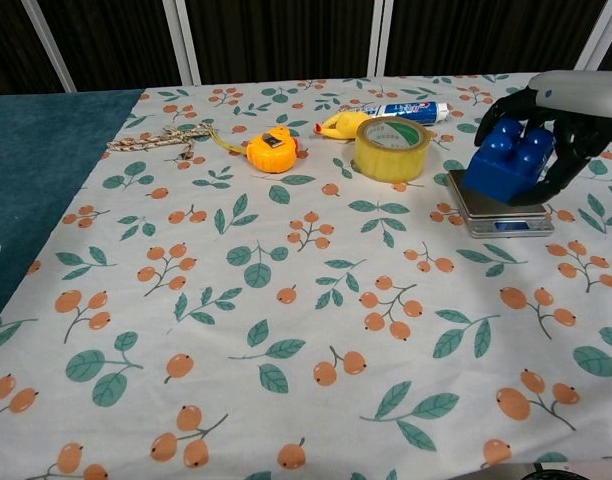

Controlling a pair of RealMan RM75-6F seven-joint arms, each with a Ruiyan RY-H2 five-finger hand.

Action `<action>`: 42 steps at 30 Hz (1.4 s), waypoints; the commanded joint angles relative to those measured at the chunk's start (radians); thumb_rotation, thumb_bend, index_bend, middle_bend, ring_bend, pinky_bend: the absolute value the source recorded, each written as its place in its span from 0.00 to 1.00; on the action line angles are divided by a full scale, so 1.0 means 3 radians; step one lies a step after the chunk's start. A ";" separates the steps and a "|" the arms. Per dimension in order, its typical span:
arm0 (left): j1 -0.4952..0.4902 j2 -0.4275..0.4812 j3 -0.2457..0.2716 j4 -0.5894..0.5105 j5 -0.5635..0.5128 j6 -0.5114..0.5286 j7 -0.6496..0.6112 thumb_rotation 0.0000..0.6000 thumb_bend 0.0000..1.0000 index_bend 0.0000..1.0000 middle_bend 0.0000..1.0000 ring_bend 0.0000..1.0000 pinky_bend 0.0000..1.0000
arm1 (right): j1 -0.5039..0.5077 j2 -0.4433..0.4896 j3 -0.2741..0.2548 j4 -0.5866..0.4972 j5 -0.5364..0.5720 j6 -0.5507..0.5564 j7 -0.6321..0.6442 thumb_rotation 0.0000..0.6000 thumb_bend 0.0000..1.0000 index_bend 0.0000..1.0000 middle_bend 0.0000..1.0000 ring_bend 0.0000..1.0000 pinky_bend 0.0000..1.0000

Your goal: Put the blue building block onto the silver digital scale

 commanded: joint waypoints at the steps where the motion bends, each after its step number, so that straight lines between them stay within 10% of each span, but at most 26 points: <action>1: 0.0000 0.0002 -0.0001 -0.0001 -0.0007 -0.0005 -0.0001 1.00 0.31 0.05 0.08 0.05 0.09 | 0.0213 -0.0109 0.0074 0.0403 0.0337 -0.0251 0.0019 1.00 0.54 0.39 0.51 0.61 0.55; 17: -0.0004 0.0004 -0.0004 -0.0002 -0.0012 -0.0011 -0.0002 1.00 0.31 0.05 0.08 0.05 0.09 | 0.0493 -0.0552 -0.0034 0.1337 0.0875 -0.0506 0.0039 1.00 0.54 0.33 0.47 0.57 0.53; 24: -0.0004 0.0007 -0.0008 -0.0002 -0.0019 -0.0010 -0.0003 1.00 0.31 0.05 0.08 0.05 0.09 | 0.0529 -0.0662 -0.0045 0.1506 0.0851 -0.0542 0.0133 1.00 0.32 0.09 0.16 0.31 0.35; 36: -0.0006 0.0007 -0.0009 0.0006 -0.0030 -0.0019 0.0009 1.00 0.31 0.05 0.08 0.05 0.09 | 0.0539 -0.0489 0.0020 0.1222 0.0817 -0.0474 0.0272 0.94 0.13 0.00 0.00 0.16 0.28; 42: -0.0006 0.0006 -0.0008 0.0007 -0.0034 -0.0024 0.0012 1.00 0.31 0.05 0.08 0.05 0.09 | 0.0353 0.0026 0.0022 0.0465 0.0471 0.0038 0.0202 0.95 0.13 0.00 0.00 0.16 0.27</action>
